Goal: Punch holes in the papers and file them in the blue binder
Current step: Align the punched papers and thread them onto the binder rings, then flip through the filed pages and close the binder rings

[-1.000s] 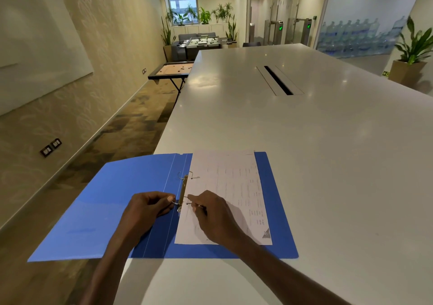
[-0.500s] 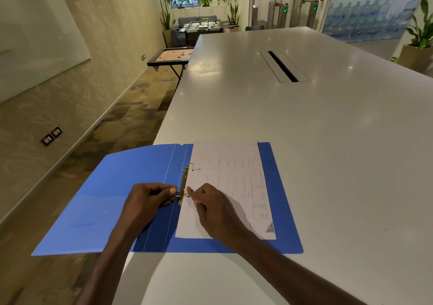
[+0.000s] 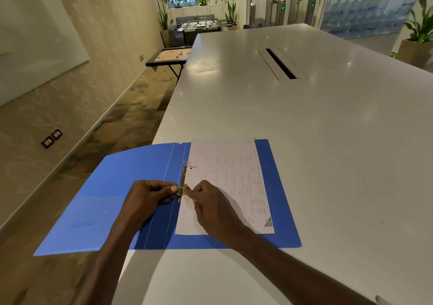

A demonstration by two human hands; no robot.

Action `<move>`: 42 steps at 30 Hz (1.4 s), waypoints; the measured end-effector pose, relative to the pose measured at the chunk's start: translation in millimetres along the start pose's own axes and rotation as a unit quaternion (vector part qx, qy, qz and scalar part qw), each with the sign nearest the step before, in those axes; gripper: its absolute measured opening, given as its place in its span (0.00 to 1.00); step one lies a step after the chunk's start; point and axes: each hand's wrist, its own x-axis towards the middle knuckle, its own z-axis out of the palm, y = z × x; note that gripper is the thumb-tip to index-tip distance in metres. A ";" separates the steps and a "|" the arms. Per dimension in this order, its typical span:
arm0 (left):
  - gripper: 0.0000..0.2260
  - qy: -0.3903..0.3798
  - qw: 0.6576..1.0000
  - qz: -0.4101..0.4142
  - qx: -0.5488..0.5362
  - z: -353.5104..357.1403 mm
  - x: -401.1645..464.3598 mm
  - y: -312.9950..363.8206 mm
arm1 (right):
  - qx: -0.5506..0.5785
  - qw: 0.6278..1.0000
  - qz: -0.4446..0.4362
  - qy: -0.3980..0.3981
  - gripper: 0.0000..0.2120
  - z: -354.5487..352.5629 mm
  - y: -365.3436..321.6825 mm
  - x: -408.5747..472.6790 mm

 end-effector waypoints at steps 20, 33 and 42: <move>0.06 0.060 0.990 -0.009 0.131 6.4 -4.9 6.5 | 0.000 0.994 0.102 -0.033 0.26 -29.9 -13.7 -10.4; 0.21 0.019 0.940 0.179 0.292 76.1 -35.7 31.5 | -0.033 0.935 0.343 -0.085 0.34 -101.7 -5.2 -61.3; 0.18 -0.043 0.861 0.174 0.476 82.6 -37.1 15.2 | 0.203 0.878 0.433 -0.018 0.19 -133.7 5.2 -62.1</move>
